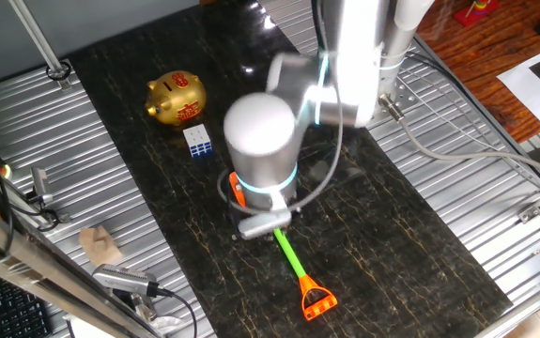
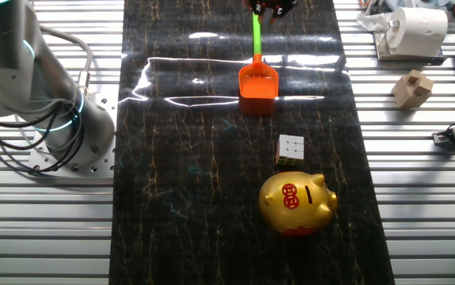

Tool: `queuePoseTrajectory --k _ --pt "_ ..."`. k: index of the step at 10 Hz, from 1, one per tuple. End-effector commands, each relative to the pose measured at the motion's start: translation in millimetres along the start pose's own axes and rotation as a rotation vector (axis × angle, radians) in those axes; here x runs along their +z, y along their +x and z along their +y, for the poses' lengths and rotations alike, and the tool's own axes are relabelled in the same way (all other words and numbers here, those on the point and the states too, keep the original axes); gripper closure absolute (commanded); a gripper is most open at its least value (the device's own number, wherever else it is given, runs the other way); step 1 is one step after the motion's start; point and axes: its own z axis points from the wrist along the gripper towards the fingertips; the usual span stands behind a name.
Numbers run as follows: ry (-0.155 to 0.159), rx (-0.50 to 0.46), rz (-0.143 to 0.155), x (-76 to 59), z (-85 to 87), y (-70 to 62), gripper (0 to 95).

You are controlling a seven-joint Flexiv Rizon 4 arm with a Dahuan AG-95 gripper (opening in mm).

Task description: Use a shovel to scoop up an object

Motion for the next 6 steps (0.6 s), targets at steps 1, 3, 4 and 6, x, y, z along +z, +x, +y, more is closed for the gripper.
queuePoseTrajectory --k 1,3,4,6 --pt "0.0 -0.016 0.0 10.7 1.6 -10.8 57.0" --pt "0.005 -0.022 0.008 18.7 1.5 -22.8 57.0" --pt "0.005 -0.019 0.007 21.5 1.6 -26.4 57.0" --pt "0.01 -0.003 0.011 28.0 4.8 -31.2 57.0"
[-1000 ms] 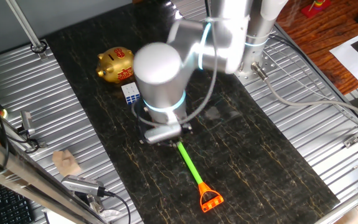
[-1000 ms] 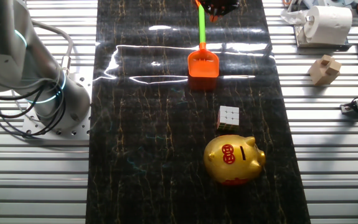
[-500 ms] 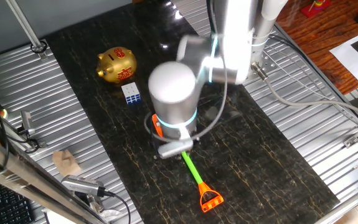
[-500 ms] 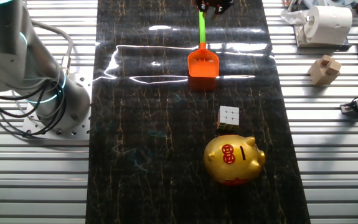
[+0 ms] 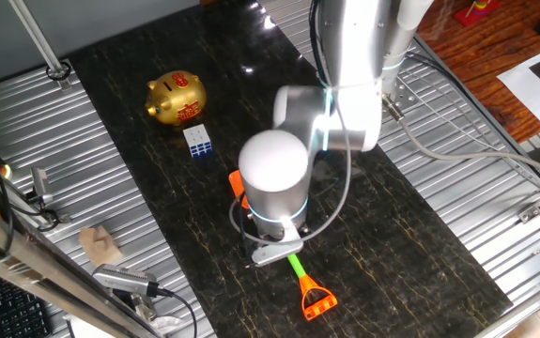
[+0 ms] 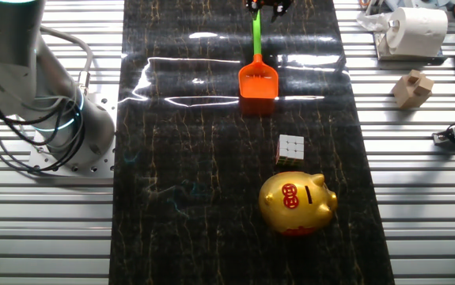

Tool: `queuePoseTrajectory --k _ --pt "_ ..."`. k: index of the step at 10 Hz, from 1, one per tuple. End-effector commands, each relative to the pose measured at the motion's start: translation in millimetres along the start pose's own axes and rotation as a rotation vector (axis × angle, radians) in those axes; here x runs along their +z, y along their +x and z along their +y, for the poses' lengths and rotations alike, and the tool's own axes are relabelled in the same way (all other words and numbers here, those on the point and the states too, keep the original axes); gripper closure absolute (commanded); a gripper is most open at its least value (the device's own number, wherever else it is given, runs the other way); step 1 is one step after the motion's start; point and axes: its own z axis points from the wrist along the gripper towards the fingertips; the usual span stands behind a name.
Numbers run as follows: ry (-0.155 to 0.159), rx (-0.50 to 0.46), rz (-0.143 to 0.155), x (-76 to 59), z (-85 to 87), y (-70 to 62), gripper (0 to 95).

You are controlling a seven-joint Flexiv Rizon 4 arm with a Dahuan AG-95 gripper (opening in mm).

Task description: Use a shovel to scoop up an object

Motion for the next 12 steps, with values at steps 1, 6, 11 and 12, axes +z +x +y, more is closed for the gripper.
queuePoseTrajectory --k 1,6,11,12 --pt "0.009 0.015 0.002 4.5 4.1 -0.5 57.0" --pt "0.016 0.024 0.005 13.3 8.7 2.0 57.0" --pt "0.018 0.035 0.0 19.1 10.7 4.7 57.0" --pt "0.018 0.036 0.003 19.4 11.0 4.9 57.0"
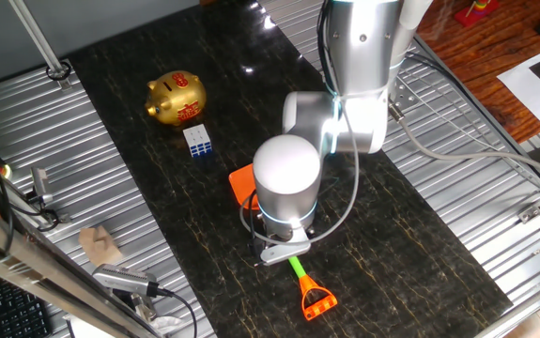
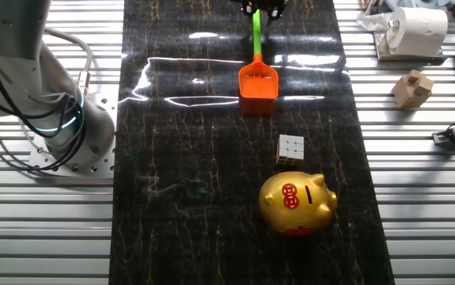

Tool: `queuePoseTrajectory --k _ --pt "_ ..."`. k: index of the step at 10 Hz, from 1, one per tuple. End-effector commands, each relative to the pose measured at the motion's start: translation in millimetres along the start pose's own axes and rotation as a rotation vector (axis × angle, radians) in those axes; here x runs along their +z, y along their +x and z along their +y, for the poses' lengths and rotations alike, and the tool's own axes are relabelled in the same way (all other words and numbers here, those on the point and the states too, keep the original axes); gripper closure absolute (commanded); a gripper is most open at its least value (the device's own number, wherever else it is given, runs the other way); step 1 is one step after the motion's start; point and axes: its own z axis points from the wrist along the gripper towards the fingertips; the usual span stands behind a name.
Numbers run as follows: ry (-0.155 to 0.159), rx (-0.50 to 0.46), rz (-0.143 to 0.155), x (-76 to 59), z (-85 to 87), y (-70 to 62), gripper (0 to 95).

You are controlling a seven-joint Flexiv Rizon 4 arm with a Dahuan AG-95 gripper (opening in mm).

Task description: Use a shovel to scoop up an object

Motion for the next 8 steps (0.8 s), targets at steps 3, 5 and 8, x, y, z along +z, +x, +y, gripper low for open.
queuePoseTrajectory --k 3,5,8 --pt "0.001 0.011 0.0 2.8 3.9 1.6 57.0" --pt "0.004 0.011 -0.001 4.8 4.9 2.4 57.0" --pt "0.007 0.036 -0.008 8.9 4.1 3.6 76.0"
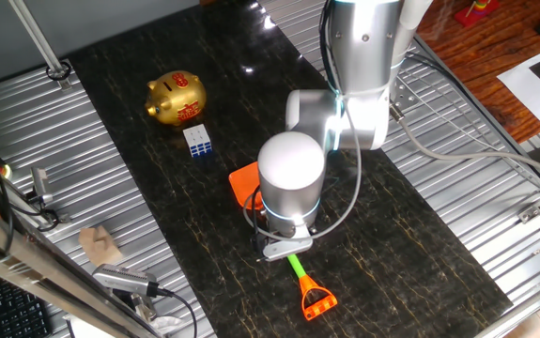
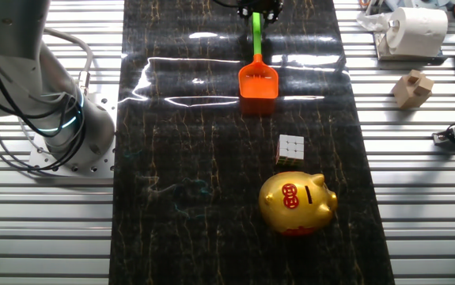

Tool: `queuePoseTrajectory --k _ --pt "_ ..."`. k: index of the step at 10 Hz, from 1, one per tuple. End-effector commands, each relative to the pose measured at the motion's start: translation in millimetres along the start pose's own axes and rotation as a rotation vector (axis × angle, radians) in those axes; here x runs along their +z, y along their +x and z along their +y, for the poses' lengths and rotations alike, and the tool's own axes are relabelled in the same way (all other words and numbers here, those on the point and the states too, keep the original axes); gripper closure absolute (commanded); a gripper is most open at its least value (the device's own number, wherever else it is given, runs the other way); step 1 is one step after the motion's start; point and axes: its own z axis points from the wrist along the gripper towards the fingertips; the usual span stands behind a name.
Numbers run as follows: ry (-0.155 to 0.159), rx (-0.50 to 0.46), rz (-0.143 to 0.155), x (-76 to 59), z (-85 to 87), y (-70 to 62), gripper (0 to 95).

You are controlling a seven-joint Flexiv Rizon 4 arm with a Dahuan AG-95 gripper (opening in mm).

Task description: Use a shovel to scoop up an object

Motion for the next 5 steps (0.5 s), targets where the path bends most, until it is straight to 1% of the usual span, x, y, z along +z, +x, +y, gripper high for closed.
queuePoseTrajectory --k 1,4,5 --pt "0.0 0.007 -0.004 2.6 -1.2 0.3 76.0" --pt "0.002 0.014 -0.003 4.2 -1.4 0.8 76.0" --pt "0.002 0.02 -0.004 4.2 -1.4 0.8 95.0"
